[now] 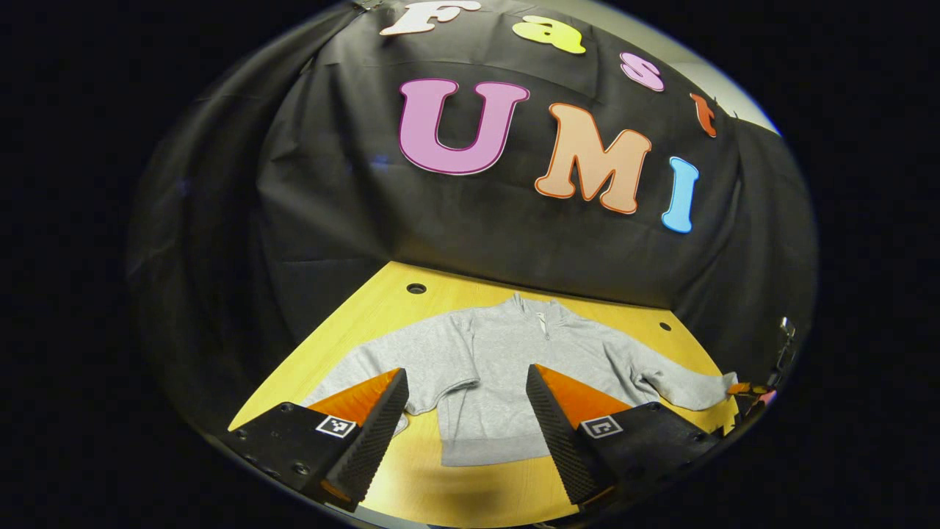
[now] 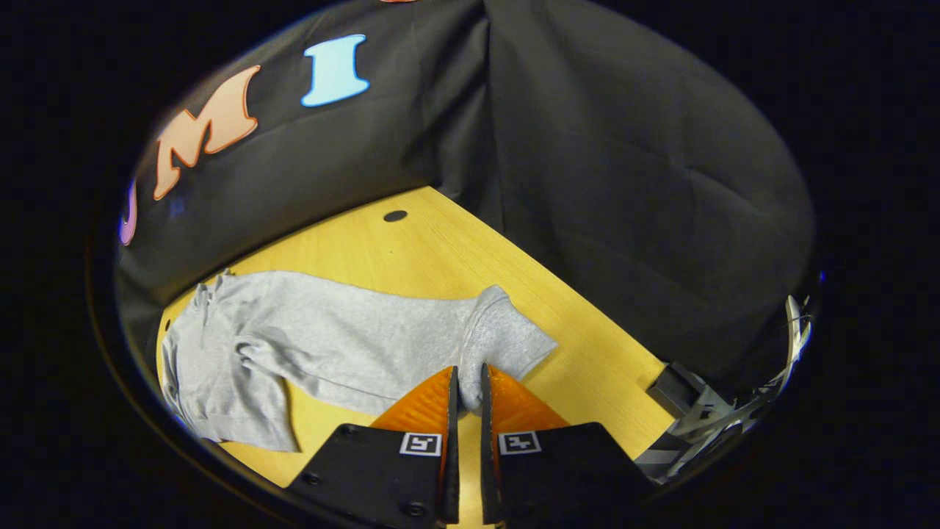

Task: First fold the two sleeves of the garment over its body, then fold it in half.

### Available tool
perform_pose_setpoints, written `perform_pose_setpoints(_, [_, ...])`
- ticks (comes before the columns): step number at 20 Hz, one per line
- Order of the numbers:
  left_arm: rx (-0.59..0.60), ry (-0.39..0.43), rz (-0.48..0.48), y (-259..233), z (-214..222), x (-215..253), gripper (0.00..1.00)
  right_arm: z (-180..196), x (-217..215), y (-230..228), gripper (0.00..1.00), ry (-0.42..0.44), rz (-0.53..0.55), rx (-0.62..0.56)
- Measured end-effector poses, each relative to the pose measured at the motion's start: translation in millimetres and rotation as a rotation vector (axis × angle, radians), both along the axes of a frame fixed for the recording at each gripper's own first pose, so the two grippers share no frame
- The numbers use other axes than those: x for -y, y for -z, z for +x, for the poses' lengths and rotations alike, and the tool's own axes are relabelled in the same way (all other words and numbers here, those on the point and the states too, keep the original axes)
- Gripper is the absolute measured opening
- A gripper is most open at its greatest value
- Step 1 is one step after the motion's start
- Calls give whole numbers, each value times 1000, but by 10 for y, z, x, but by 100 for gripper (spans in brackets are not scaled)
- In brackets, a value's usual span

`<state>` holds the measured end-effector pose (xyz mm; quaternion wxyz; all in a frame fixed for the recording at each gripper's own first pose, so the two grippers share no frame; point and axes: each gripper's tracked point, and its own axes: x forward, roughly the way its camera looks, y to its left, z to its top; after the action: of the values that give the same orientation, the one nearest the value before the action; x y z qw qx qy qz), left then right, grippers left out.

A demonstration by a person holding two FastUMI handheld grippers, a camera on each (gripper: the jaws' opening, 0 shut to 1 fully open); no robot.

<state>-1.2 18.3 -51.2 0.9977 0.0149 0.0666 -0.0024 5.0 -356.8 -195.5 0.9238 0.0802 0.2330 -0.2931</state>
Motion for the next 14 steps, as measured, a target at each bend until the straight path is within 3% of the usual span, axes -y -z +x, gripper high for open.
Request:
perform_pose_setpoints(4, [-17,29,12,1,-3,-153,95,109,-292,-172,14,-51,-35,49])
perform_pose_setpoints(14, [-9,27,6,-35,-31,-548,94,675,-1299,-561,14,-319,-95,132])
